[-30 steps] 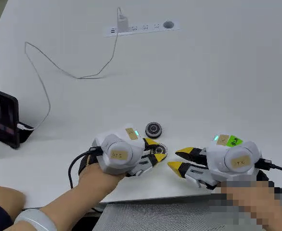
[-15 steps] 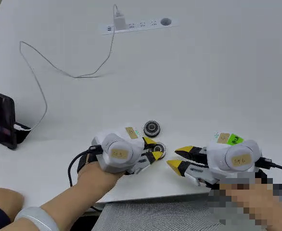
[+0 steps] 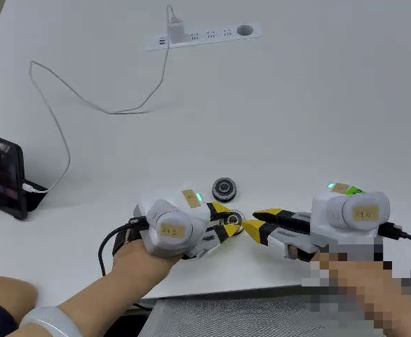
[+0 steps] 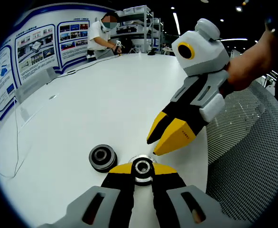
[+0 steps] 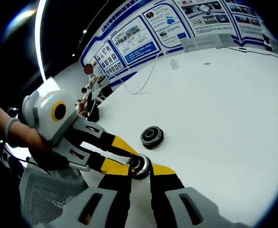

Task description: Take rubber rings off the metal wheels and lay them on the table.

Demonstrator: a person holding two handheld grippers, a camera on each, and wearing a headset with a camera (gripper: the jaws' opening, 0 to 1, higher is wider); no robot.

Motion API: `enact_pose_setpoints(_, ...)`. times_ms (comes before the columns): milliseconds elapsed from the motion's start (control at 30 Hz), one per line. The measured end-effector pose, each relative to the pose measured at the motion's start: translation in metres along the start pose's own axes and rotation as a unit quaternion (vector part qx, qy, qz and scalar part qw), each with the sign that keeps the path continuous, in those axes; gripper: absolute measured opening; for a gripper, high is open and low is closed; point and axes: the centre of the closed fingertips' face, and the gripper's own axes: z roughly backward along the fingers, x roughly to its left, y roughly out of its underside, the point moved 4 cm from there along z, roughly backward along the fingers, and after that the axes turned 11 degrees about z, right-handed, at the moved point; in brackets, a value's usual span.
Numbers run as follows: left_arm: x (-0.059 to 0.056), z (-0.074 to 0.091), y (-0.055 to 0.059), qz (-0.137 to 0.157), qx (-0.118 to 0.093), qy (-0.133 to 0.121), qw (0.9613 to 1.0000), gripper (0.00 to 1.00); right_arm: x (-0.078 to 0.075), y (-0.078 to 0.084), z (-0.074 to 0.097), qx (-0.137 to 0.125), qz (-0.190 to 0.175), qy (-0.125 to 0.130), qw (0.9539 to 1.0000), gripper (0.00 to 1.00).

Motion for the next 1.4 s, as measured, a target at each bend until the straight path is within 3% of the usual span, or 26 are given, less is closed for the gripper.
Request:
enact_pose_setpoints(300, 0.001, 0.0, 0.001, 0.001, -0.001, 0.0, 1.0, 0.13, -0.006, 0.009, -0.007, 0.014, -0.042, 0.002, 0.999, 0.14)
enact_pose_setpoints(500, 0.001, 0.0, 0.001, 0.002, -0.001, -0.001, 1.0, 0.13, -0.008, 0.011, -0.009, 0.001, -0.096, -0.003, 0.9954, 0.12)
enact_pose_setpoints(833, 0.001, 0.0, 0.002, 0.004, -0.002, -0.001, 1.0, 0.13, -0.007, 0.016, -0.014, -0.007, -0.142, -0.016, 0.9897, 0.12)
enact_pose_setpoints(1400, 0.001, 0.0, 0.002, 0.009, -0.002, -0.001, 1.0, 0.13, -0.004, 0.017, -0.013, -0.006, -0.164, -0.034, 0.9859, 0.11)
